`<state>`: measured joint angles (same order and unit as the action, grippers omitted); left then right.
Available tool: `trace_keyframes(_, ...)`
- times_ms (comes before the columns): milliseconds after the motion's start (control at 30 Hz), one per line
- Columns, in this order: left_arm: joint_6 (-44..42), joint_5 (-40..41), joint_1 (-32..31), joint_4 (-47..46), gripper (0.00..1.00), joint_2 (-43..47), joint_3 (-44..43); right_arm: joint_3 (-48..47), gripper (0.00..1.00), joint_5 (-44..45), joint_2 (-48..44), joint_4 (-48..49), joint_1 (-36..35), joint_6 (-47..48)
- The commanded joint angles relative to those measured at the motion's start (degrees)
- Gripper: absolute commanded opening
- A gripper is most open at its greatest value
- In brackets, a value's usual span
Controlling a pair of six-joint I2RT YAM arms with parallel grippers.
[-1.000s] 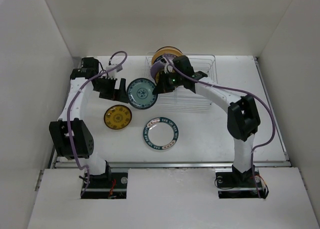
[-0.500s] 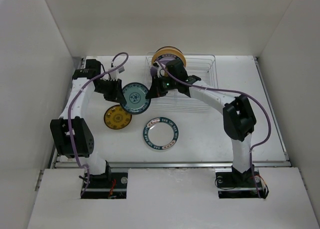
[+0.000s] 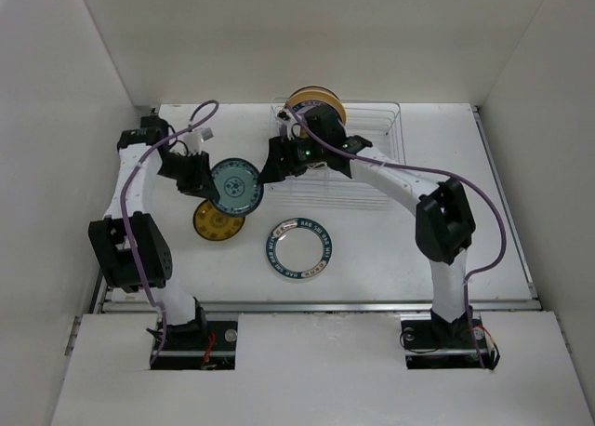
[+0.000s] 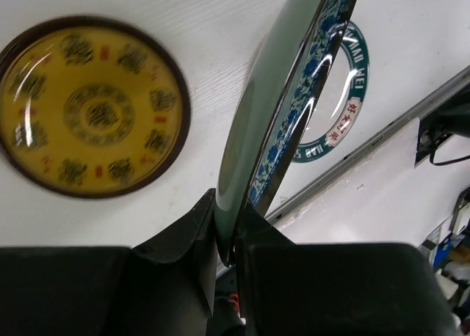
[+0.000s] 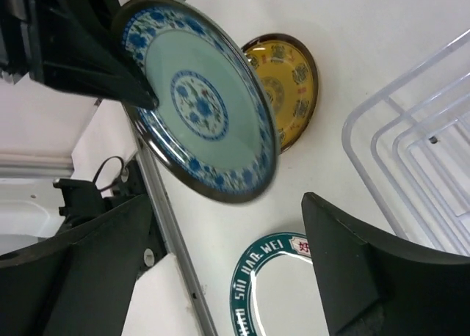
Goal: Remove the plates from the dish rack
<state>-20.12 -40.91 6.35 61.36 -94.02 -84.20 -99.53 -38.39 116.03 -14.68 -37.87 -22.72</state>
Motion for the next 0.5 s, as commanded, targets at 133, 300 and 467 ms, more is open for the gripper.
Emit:
trace_keyframes(133,-3.62,3.45,8.94,7.47,0.0,-2.47,-0.63,-3.83,0.9,9.27,-6.33,-1.93,3.67,0.13)
trace_keyframes(300,-1.41,8.39,8.94,6.14,0.0,-9.77,1.24,-5.15,0.84,23.15,-6.87,-6.68,6.84,-0.39)
trace_keyframes(467,-0.36,7.77,8.94,5.44,0.0,-15.4,-1.22,-8.48,0.8,34.33,-5.21,-8.25,7.54,8.38)
